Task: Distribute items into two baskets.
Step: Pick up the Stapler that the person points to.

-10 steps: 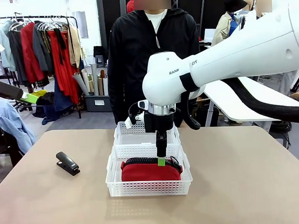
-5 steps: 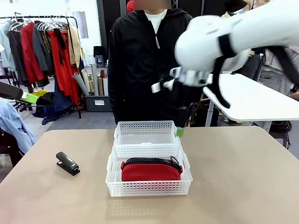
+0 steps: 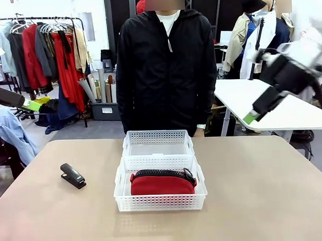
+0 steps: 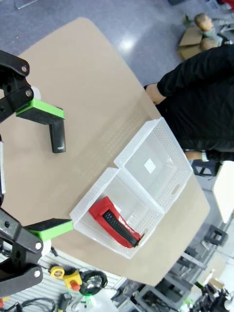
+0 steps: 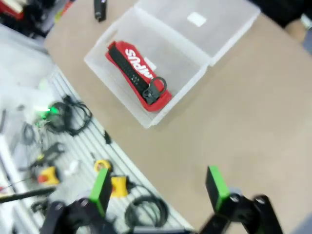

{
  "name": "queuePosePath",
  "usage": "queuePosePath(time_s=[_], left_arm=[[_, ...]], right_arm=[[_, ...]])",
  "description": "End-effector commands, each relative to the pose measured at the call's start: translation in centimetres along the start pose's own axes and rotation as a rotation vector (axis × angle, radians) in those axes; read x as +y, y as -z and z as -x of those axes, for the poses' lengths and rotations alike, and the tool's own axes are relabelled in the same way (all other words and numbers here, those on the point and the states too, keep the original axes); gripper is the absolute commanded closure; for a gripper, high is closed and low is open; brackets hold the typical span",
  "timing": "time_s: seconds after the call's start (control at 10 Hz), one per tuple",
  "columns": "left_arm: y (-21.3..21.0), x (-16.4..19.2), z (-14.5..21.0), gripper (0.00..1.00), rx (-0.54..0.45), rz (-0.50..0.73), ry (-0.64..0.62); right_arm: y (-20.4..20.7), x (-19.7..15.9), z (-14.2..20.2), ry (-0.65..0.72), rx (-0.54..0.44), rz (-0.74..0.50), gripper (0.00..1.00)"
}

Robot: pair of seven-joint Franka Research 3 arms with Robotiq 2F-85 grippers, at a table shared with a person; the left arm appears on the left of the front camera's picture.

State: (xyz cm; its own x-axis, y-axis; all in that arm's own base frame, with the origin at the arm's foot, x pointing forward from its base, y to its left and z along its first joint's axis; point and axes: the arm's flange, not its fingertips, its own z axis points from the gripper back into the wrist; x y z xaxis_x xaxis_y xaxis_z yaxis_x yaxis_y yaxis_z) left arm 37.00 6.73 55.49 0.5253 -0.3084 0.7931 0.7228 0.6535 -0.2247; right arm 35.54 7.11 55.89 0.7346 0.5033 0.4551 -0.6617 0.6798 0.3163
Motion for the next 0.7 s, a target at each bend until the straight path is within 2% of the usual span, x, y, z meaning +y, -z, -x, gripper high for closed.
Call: queuePosePath(time_s=[0.0,0.1,0.4,0.6], left_arm=[[0.0,0.0,-0.1,0.00,-0.010,-0.003,0.007],[0.0,0.0,-0.1,0.00,-0.010,-0.003,0.007],[0.0,0.0,-0.1,0.00,-0.010,-0.003,0.007],[0.0,0.0,-0.1,0.00,-0.010,-0.003,0.007]], right_arm=[[-1.6,-0.5,5.1,0.062,-0.197,-0.016,0.00],[-3.1,-1.1,7.0,0.088,-0.277,-0.021,0.00],[-4.5,-6.0,10.7,0.193,-0.410,-0.121,0.00],[-4.4,-9.4,10.9,0.157,-0.398,-0.206,0.00]])
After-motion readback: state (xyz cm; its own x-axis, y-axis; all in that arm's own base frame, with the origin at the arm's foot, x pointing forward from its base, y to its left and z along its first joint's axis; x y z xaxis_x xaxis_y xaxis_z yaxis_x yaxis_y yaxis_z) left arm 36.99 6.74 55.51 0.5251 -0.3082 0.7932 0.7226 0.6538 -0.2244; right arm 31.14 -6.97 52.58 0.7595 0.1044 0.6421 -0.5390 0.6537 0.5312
